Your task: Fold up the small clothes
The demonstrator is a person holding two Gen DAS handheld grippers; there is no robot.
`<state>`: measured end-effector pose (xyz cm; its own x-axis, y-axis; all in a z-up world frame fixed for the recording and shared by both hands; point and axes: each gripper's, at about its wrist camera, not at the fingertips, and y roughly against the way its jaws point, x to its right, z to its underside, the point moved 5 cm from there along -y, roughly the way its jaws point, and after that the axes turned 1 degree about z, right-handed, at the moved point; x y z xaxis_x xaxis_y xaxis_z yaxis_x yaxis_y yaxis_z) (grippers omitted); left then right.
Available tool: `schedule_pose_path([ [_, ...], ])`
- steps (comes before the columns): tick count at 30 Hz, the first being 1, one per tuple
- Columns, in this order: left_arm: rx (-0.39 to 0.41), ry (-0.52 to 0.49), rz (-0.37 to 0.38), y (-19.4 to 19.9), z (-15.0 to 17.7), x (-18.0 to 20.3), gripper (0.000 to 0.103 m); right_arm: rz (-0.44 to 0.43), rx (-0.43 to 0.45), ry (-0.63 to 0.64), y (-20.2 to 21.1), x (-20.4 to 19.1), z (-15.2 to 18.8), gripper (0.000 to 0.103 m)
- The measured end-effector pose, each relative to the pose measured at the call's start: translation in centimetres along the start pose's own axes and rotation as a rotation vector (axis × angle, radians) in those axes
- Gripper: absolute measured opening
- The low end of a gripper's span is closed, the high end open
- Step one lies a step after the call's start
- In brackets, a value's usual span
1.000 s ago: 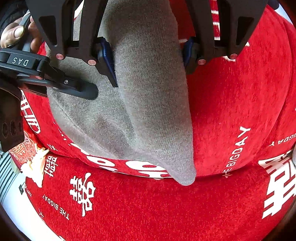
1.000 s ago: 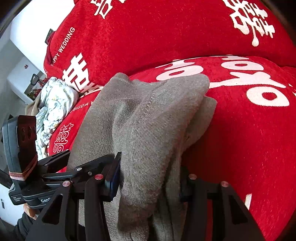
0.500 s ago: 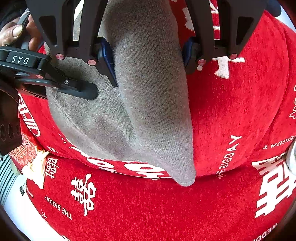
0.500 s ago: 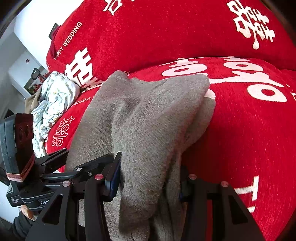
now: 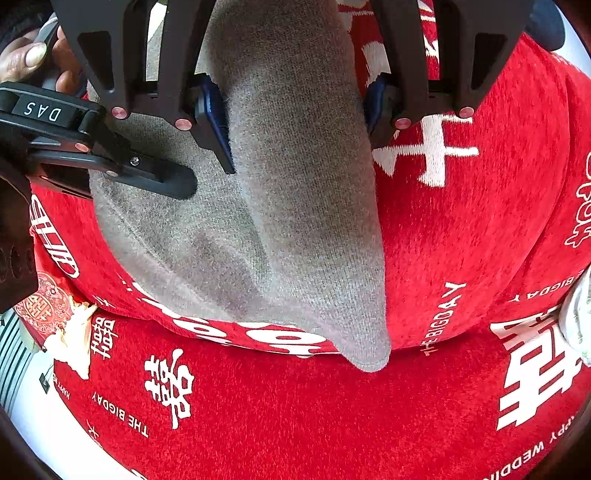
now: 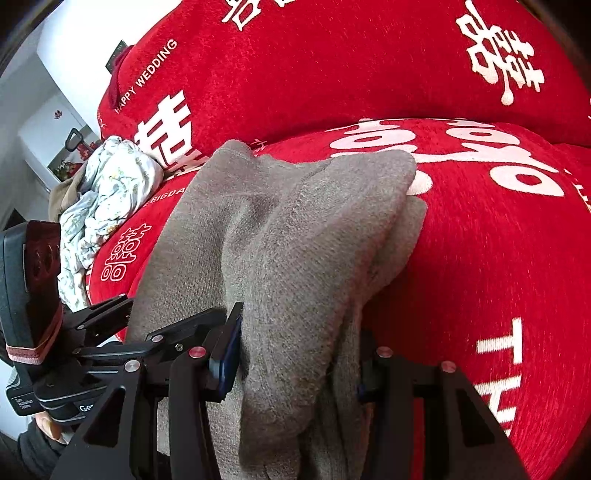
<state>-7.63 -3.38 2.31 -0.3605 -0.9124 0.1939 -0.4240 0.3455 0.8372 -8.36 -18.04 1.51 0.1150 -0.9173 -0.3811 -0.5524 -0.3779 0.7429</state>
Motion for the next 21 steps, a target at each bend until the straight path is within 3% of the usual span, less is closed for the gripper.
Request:
schedule_pose_path([
  [21,0.013,-0.006,-0.014,0.5,1.1,0.3,0.063,0.005,0.018,0.012,0.3,-0.4,1.0,0.051],
])
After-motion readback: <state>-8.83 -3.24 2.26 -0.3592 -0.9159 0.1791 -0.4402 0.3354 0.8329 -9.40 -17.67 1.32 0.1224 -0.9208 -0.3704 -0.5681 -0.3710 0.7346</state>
